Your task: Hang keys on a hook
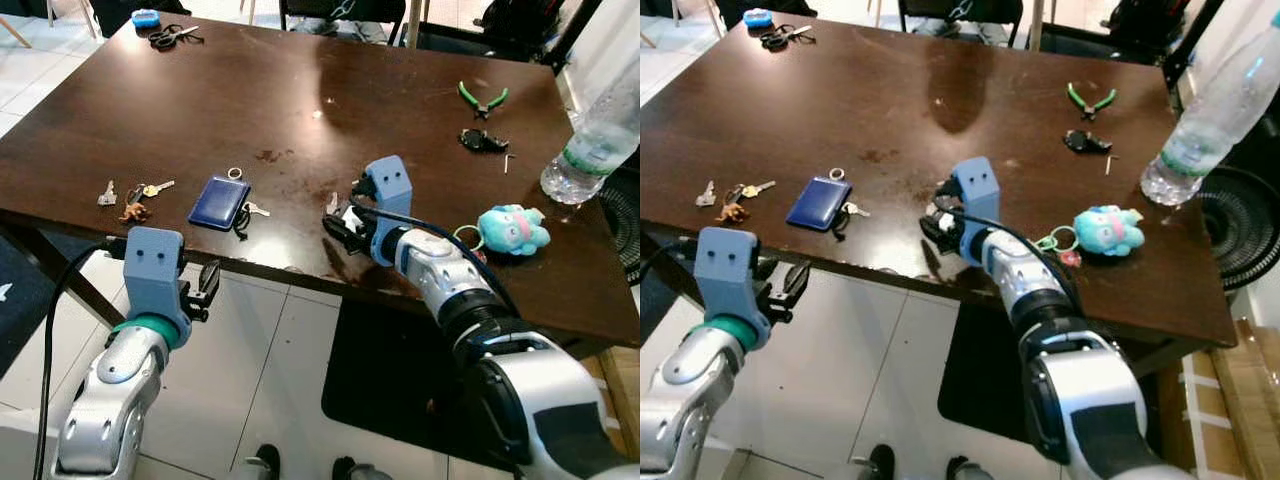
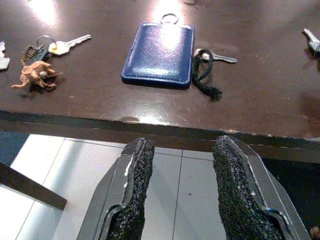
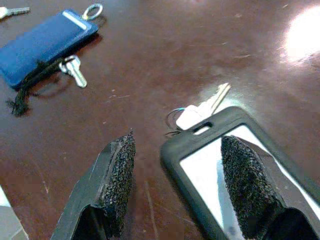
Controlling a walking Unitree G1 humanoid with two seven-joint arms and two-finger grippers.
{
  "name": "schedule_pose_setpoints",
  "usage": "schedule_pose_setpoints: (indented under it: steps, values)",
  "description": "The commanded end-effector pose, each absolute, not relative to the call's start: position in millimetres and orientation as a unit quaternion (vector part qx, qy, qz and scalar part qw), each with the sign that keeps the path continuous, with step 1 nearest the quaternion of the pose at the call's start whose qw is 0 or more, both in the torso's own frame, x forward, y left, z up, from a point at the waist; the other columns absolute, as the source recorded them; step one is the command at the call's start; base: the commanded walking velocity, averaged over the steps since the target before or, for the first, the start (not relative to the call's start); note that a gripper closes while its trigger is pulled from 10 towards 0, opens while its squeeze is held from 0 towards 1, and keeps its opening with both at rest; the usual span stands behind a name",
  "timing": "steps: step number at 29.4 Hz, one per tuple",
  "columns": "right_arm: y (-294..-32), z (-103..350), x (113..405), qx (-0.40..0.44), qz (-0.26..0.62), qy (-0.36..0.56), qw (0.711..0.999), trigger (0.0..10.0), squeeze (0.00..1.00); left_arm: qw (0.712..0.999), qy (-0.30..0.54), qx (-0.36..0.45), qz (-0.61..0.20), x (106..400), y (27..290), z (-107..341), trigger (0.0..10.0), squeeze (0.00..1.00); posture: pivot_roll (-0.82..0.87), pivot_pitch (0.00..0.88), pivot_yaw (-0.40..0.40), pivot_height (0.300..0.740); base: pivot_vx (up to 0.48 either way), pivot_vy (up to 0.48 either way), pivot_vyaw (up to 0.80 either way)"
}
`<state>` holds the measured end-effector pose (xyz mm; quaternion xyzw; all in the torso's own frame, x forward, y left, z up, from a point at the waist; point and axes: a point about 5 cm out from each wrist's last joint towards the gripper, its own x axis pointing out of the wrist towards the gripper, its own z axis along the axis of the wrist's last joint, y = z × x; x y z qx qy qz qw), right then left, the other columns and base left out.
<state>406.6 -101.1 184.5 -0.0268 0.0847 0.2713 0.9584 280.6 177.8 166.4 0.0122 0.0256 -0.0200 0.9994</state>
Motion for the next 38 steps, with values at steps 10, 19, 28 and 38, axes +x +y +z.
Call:
schedule_pose_setpoints:
  steps: [10, 19, 28, 38]
  values:
    - [-83, 183, 404, -0.024, 0.31, 0.094, 0.946, 10.0, 0.0, 0.999, 0.036, -0.017, 0.002, 270, 179, 165, 10.0, 0.0, 0.09, 0.242, 0.006, 0.74, 0.0, 0.0, 0.0]
    - [-88, 174, 403, -0.016, 0.301, 0.111, 0.947, 6.7, 0.0, 0.999, 0.041, -0.019, 0.005, 265, 178, 168, 10.0, 0.0, 0.1, 0.257, 0.009, 0.74, 0.0, 0.0, 0.0]
    - [-94, 166, 401, -0.088, 0.29, 0.114, 0.946, 10.0, 0.0, 0.999, 0.045, -0.017, 0.004, 265, 178, 167, 10.0, 0.0, 0.1, 0.256, 0.017, 0.74, 0.0, 0.0, 0.0]
    - [-95, 166, 397, -0.144, 0.32, 0.071, 0.934, 10.0, 0.0, 0.999, 0.049, -0.013, -0.003, 269, 178, 165, 10.0, 0.0, 0.06, 0.229, 0.032, 0.74, 0.0, 0.0, 0.0]
